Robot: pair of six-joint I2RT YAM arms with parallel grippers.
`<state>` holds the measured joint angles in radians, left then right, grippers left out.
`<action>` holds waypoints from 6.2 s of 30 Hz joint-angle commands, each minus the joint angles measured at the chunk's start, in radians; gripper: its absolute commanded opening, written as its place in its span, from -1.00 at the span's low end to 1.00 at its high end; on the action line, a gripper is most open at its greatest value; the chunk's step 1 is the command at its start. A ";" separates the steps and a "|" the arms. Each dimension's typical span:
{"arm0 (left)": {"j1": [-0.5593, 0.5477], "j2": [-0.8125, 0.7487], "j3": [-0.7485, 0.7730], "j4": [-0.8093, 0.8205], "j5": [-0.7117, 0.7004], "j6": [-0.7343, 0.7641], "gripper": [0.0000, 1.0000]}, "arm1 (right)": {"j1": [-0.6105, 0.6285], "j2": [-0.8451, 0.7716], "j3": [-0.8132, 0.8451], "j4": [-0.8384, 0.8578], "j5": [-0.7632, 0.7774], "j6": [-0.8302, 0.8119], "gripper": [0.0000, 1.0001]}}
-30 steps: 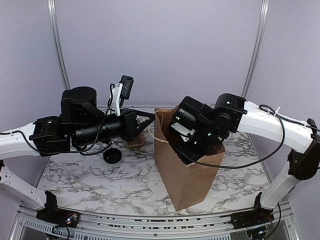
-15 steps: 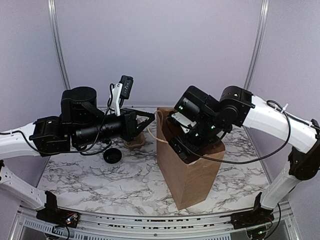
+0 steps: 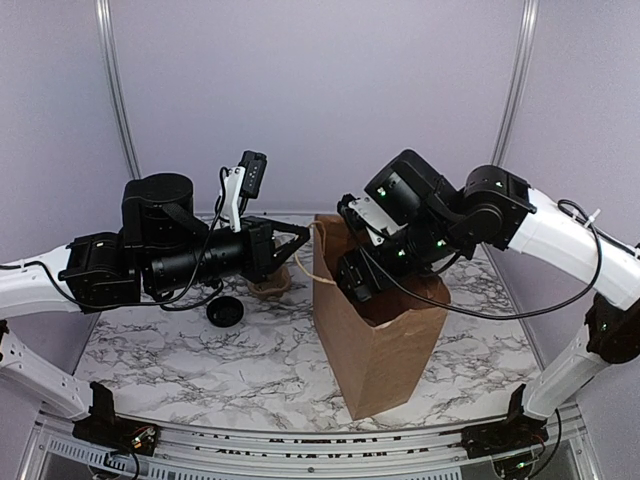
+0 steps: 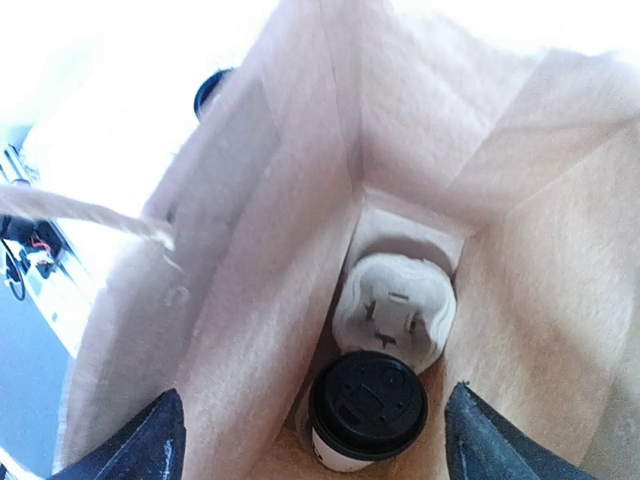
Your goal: Pack the takeout coffee
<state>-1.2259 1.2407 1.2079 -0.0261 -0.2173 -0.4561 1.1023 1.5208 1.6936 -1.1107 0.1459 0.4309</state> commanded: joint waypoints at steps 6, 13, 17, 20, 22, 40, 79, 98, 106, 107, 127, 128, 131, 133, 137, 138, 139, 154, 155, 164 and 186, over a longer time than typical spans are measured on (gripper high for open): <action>-0.004 -0.009 0.007 0.032 0.000 0.008 -0.97 | 0.007 -0.038 0.077 0.122 0.034 -0.057 0.73; -0.005 -0.004 0.016 0.032 -0.003 0.004 -0.92 | 0.000 -0.048 0.157 0.216 0.067 -0.111 0.74; -0.004 -0.004 0.025 0.028 -0.002 0.008 -0.85 | -0.015 -0.055 0.180 0.279 0.067 -0.143 0.76; -0.005 -0.007 0.037 0.020 -0.006 0.017 -0.79 | -0.027 -0.065 0.187 0.323 0.074 -0.165 0.77; -0.006 -0.010 0.042 0.012 -0.012 0.022 -0.73 | -0.038 -0.073 0.190 0.343 0.088 -0.178 0.78; -0.005 -0.077 0.056 0.022 -0.011 0.065 0.39 | -0.237 -0.234 0.014 0.463 0.222 -0.187 0.75; 0.030 -0.188 -0.054 -0.124 -0.278 -0.036 0.98 | -0.972 -0.362 -0.648 0.698 -0.315 -0.045 -0.30; 0.046 -0.168 -0.051 -0.121 -0.249 -0.042 0.98 | -0.972 -0.405 -0.693 0.615 -0.328 -0.097 -0.45; 0.048 -0.169 -0.054 -0.122 -0.244 -0.046 0.98 | -0.972 -0.378 -0.693 0.606 -0.328 -0.115 -0.53; 0.049 -0.169 -0.054 -0.122 -0.244 -0.047 0.98 | -0.972 -0.376 -0.694 0.605 -0.328 -0.117 -0.55; 0.058 -0.144 -0.041 -0.120 -0.215 -0.052 0.98 | -0.972 -0.301 -0.693 0.665 -0.282 -0.152 -0.62; 0.059 -0.144 -0.042 -0.120 -0.215 -0.052 0.98 | -0.972 -0.297 -0.694 0.672 -0.282 -0.155 -0.63; 0.060 -0.143 -0.042 -0.120 -0.213 -0.054 0.99 | -0.972 -0.290 -0.696 0.694 -0.277 -0.160 -0.64; 0.061 -0.141 -0.041 -0.120 -0.212 -0.055 0.98 | -0.971 -0.282 -0.693 0.703 -0.267 -0.166 -0.65; 0.063 -0.139 -0.039 -0.120 -0.211 -0.055 0.98 | -0.971 -0.269 -0.688 0.720 -0.256 -0.178 -0.65; 0.063 -0.137 -0.038 -0.120 -0.209 -0.056 0.99 | -0.971 -0.265 -0.687 0.725 -0.256 -0.180 -0.65; 0.063 -0.136 -0.038 -0.120 -0.209 -0.057 0.99 | -0.971 -0.261 -0.685 0.727 -0.255 -0.181 -0.65; 0.067 -0.136 -0.040 -0.120 -0.202 -0.060 0.98 | -0.956 -0.251 -0.637 0.706 -0.204 -0.194 -1.00; 0.068 -0.136 -0.039 -0.120 -0.200 -0.059 0.98 | -0.954 -0.250 -0.633 0.703 -0.204 -0.196 -1.00; 0.071 -0.140 -0.045 -0.120 -0.195 -0.062 0.98 | -0.947 -0.238 -0.601 0.674 -0.212 -0.196 -0.66; 0.081 -0.146 -0.053 -0.119 -0.184 -0.064 0.98 | -0.933 -0.203 -0.553 0.656 -0.194 -0.169 -0.87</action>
<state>-1.1526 1.1000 1.1603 -0.1421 -0.4103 -0.5144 0.1551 1.3331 1.0958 -0.4347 -0.0753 0.2508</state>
